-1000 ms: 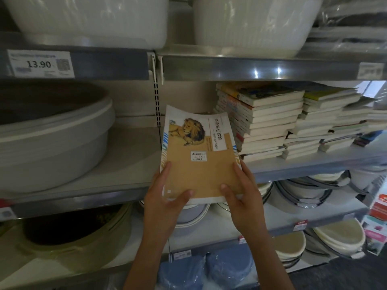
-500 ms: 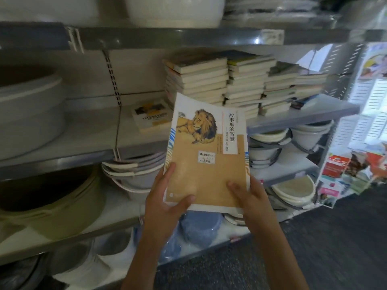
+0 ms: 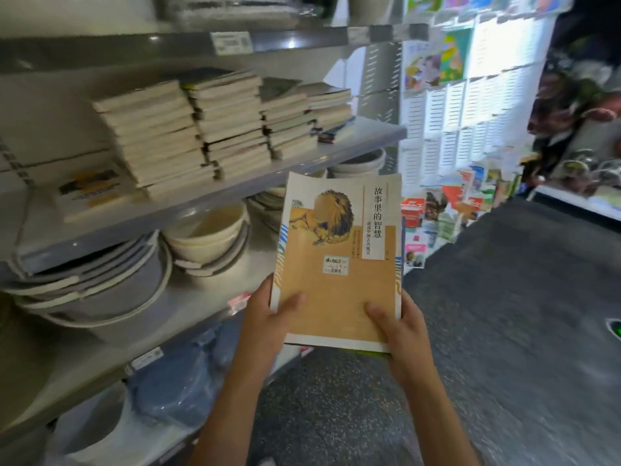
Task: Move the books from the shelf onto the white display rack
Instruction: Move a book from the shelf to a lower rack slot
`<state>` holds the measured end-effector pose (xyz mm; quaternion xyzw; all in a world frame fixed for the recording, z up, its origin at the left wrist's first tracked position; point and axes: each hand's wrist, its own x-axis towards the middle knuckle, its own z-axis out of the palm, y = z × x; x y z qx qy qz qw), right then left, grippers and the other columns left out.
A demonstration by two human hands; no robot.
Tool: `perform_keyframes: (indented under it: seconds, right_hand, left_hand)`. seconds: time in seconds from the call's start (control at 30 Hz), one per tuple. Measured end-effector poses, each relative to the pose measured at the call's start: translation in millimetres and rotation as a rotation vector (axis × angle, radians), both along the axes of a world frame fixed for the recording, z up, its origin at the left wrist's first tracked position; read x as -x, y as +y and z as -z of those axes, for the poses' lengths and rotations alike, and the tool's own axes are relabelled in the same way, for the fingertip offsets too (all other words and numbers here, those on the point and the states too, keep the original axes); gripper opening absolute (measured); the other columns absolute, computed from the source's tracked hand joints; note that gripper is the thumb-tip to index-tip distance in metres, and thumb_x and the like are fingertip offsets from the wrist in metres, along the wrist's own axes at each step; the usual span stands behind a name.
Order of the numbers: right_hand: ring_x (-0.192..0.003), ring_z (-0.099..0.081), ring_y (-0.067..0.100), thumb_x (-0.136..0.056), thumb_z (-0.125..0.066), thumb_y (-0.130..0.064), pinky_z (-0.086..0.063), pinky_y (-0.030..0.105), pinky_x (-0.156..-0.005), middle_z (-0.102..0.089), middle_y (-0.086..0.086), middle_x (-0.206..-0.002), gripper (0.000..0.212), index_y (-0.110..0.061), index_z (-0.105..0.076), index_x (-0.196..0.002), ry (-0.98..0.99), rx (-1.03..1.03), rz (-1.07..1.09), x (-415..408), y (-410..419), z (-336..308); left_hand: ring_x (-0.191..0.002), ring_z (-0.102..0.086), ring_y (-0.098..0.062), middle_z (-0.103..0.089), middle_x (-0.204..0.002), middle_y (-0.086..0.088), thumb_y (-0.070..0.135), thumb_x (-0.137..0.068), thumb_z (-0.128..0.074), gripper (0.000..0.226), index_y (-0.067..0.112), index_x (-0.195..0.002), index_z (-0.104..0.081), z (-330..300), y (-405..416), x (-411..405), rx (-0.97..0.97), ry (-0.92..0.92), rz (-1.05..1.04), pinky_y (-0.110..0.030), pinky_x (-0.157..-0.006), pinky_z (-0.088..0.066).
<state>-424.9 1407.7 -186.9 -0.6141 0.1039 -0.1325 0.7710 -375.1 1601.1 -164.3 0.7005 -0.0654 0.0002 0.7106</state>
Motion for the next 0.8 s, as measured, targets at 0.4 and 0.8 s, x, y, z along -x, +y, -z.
perform_keyframes:
  seconds: [0.4, 0.8]
  right_hand:
    - [-0.089, -0.072, 0.021, -0.101, -0.052, -0.031, -0.059, 0.042, -0.075, -0.075, 0.0, -0.098, 0.02, -0.023, -0.067, -0.112, 0.116, -0.038, 0.41, 13.1, -118.2, -0.3]
    - [-0.076, -0.07, 0.021, -0.1, -0.056, -0.017, -0.058, 0.037, -0.062, -0.074, 0.01, -0.092, 0.013, -0.018, -0.068, -0.105, 0.1, 0.1, 0.73, -82.0, -238.8, 4.2]
  left_hand:
    - [-0.105, -0.069, -0.015, -0.075, -0.109, 0.008, 0.008, -0.092, -0.067, 0.034, 0.038, -0.106, -0.071, 27.8, -138.1, -36.5, 0.037, 0.039, 0.2, -0.04, -0.092, -0.053]
    - [-0.105, -0.069, -0.011, -0.074, -0.112, 0.009, 0.017, -0.095, -0.064, 0.029, 0.022, -0.124, -0.065, 33.9, -246.6, -184.7, -0.053, -0.038, 0.262, -0.044, -0.096, -0.054]
